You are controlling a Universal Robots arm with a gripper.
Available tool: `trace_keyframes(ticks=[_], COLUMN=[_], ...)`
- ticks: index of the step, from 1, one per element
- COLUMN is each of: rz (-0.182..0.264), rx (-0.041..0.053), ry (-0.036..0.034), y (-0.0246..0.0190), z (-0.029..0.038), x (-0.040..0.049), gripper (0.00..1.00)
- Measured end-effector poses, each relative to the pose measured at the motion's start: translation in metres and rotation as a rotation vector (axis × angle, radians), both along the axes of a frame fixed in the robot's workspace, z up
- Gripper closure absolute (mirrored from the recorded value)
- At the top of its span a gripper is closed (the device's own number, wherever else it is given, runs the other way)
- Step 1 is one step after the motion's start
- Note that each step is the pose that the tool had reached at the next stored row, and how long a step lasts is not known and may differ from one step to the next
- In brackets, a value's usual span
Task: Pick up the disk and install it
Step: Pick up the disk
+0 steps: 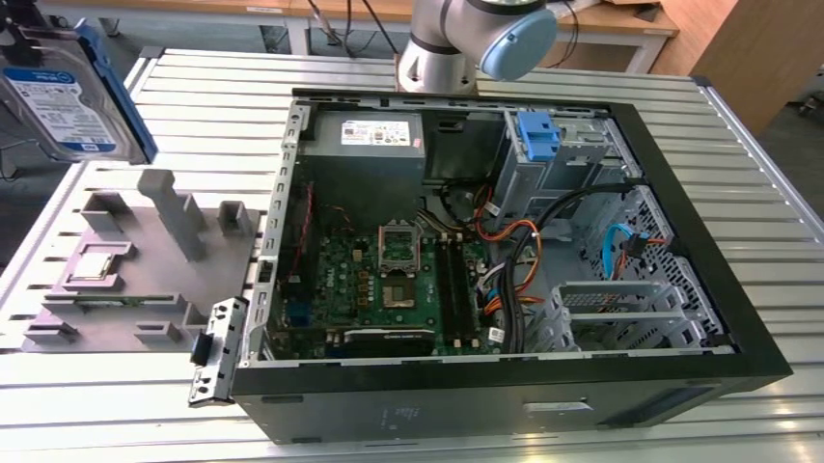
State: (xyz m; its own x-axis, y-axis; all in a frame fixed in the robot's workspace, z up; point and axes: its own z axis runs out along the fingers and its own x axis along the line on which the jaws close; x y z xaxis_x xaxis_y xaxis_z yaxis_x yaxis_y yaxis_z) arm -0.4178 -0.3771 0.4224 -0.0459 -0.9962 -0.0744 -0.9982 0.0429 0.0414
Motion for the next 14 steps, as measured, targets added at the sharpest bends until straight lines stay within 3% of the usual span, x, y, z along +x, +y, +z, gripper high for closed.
trace_keyframes(ticks=[14], rz=[0.0], rx=[0.0], ry=[0.0], y=[0.0], z=[0.0089], x=[0.0], gripper=[0.65])
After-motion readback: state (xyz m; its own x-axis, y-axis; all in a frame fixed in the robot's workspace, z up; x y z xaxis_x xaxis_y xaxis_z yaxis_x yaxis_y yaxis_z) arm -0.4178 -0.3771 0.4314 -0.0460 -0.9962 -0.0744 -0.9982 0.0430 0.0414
